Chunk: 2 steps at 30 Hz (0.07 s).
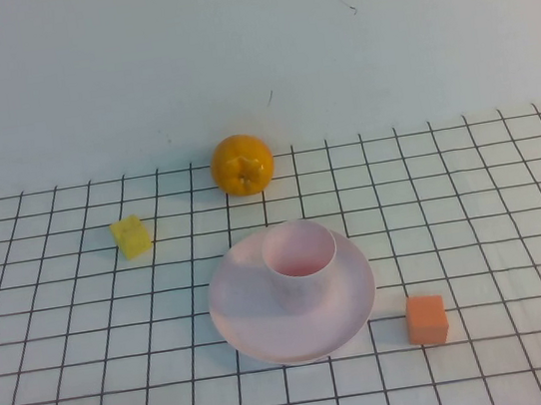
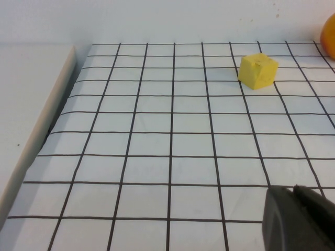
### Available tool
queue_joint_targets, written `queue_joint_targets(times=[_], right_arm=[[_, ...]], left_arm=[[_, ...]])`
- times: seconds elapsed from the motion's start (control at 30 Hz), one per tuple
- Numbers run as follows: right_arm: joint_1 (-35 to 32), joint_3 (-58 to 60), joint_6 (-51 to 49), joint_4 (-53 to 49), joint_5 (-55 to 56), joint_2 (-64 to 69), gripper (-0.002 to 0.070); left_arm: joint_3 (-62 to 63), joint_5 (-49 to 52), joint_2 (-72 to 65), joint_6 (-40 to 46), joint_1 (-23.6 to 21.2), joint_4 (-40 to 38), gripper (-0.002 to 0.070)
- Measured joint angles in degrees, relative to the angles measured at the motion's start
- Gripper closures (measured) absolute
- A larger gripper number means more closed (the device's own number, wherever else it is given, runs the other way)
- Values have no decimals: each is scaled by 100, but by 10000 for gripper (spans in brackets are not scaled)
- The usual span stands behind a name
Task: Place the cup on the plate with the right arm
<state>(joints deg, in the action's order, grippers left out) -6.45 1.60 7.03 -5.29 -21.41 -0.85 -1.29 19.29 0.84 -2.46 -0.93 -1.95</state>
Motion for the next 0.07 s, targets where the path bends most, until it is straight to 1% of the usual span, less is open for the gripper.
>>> queue_joint_targets(times=[0.07], right_arm=[[0,0,0,0,0,0,678]], left_arm=[[0,0,0,0,0,0,678]])
